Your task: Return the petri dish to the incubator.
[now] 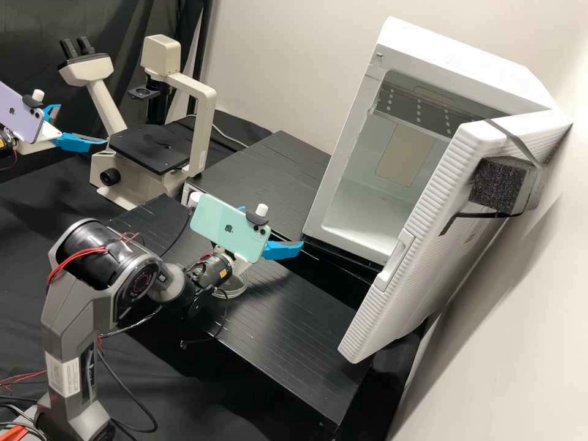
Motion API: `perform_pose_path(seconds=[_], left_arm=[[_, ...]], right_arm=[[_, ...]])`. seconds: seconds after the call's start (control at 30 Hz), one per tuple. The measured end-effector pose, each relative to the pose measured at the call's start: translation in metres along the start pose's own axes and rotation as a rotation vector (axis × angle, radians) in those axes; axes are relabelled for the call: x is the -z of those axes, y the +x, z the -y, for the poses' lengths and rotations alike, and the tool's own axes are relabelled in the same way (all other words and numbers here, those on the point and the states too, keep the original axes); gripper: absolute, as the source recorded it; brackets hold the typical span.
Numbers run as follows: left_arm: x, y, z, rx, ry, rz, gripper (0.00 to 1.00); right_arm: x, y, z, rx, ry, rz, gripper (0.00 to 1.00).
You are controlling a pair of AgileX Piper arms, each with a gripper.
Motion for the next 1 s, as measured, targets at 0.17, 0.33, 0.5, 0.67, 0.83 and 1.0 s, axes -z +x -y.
perform_pose_path(seconds=[0.17,0.33,0.5,0.67,0.83,1.0], left_arm=[[0.000,0.000,0.000,0.000,0.000,0.000,1.00],[0.000,0.000,0.000,0.000,0.000,0.000,1.00],[0.000,0.000,0.000,0.000,0.000,0.000,1.00],[0.000,0.000,0.000,0.000,0.000,0.000,1.00],[0.000,0.000,0.000,0.000,0.000,0.000,1.00],[0.000,0.000,0.000,0.000,0.000,0.000,1.00]], right_arm=[[0.000,0.000,0.000,-0.003,0.000,-0.002,1.00],[0.000,-0.001,0.000,-0.004,0.000,-0.004,1.00],[-0.006,-0.021,-0.004,-0.027,-0.002,-0.001,1.00],[-0.013,-0.061,-0.012,-0.097,0.042,-0.031,1.00],[-0.015,-0.102,-0.015,-0.139,0.086,-0.090,1.00],[-0.017,-0.135,-0.010,-0.117,0.107,-0.121,1.00]])
